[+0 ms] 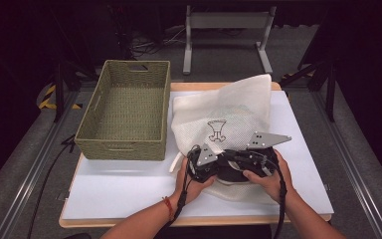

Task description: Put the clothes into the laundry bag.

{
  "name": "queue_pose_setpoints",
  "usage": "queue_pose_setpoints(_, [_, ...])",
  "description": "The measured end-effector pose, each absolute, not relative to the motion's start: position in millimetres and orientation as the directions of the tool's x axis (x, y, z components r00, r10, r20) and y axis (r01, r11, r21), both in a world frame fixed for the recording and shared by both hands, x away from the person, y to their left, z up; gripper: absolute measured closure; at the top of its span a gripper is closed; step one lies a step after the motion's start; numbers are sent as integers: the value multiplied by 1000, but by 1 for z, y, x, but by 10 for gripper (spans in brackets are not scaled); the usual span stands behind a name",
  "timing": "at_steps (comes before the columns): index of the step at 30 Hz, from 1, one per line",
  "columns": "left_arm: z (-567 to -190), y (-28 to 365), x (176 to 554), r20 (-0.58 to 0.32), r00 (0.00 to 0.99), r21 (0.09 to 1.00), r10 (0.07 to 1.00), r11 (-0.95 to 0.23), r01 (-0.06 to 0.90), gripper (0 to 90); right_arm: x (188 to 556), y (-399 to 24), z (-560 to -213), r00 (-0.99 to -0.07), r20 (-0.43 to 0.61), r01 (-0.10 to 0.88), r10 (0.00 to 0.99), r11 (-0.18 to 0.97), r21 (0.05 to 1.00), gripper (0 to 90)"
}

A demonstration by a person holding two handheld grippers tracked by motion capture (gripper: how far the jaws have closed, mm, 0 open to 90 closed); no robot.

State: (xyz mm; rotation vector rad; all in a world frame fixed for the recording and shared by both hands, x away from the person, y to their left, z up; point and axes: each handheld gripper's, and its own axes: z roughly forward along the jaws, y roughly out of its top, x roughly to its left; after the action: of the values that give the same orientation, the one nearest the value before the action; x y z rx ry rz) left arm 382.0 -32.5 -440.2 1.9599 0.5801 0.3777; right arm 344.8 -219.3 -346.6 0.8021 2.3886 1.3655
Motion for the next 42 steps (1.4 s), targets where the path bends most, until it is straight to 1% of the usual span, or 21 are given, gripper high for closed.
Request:
queue_pose_setpoints(2, [-438,-34,390,-8,820,895,573,-361,261,875,344,-219,-347,-812,33,327,583,406,854,885])
queue_pose_setpoints(7, [-440,-35,411,3,774,906,634,-328,266,888,346,-218,-352,-799,33,343,600,411,845,888])
queue_pose_setpoints(10, [-436,-35,411,-14,768,899,641,-328,290,889,346,-218,-353,-799,31,343,600,414,843,887])
queue_pose_setpoints(12, [-430,-34,404,-27,789,899,614,-330,288,880,346,-219,-350,-804,34,337,594,408,849,887])
queue_pose_setpoints(15, [-421,-24,385,16,834,895,551,-379,234,828,343,-220,-344,-812,25,314,582,401,861,886])
queue_pose_setpoints(18, [-415,-2,369,65,845,888,531,-417,194,796,339,-217,-340,-823,11,294,568,409,864,886])
queue_pose_setpoints(20, [-411,19,357,75,833,895,548,-406,187,736,336,-214,-337,-822,-11,277,569,417,866,885])
queue_pose_setpoints(21, [-410,28,352,91,824,894,560,-410,180,657,336,-212,-334,-824,-21,268,567,422,866,885])
queue_pose_setpoints(22, [-409,38,347,77,836,906,544,-387,168,589,335,-211,-333,-823,-24,264,567,420,868,885])
queue_pose_setpoints(23, [-409,47,343,42,867,919,497,-361,162,584,336,-210,-331,-825,-25,261,565,420,869,885])
queue_pose_setpoints(25, [-407,55,335,64,862,904,503,-395,164,617,335,-207,-328,-830,-24,254,557,416,873,885])
queue_pose_setpoints(27, [-407,55,332,41,893,910,449,-386,152,662,335,-205,-327,-834,-28,248,551,421,872,885])
queue_pose_setpoints(28, [-408,46,331,55,897,906,440,-399,140,665,334,-204,-327,-838,-25,249,545,422,872,886])
queue_pose_setpoints(30, [-413,26,329,48,922,909,383,-399,118,725,335,-201,-329,-839,-22,255,544,429,867,886])
queue_pose_setpoints(32, [-417,15,330,49,921,910,386,-398,118,725,334,-200,-330,-838,-20,258,546,428,866,886])
queue_pose_setpoints(34, [-433,-12,344,-1,890,913,456,-363,188,727,333,-200,-330,-838,-18,260,546,427,866,886])
queue_pose_setpoints(35, [-433,-12,344,-1,890,913,456,-363,188,753,333,-200,-330,-838,-18,260,546,427,866,886])
queue_pose_setpoints(37, [-442,-22,358,-62,837,914,544,-306,267,766,333,-202,-331,-837,-4,272,547,422,865,887])
queue_pose_setpoints(39, [-446,-27,369,-73,794,921,604,-265,286,828,333,-205,-332,-839,5,278,544,420,864,887])
queue_pose_setpoints(40, [-446,-30,374,-108,772,923,626,-225,312,849,333,-205,-332,-837,14,285,546,415,864,887])
queue_pose_setpoints(42, [-445,-34,381,-104,749,925,655,-213,315,893,333,-209,-333,-831,26,304,556,414,858,888])
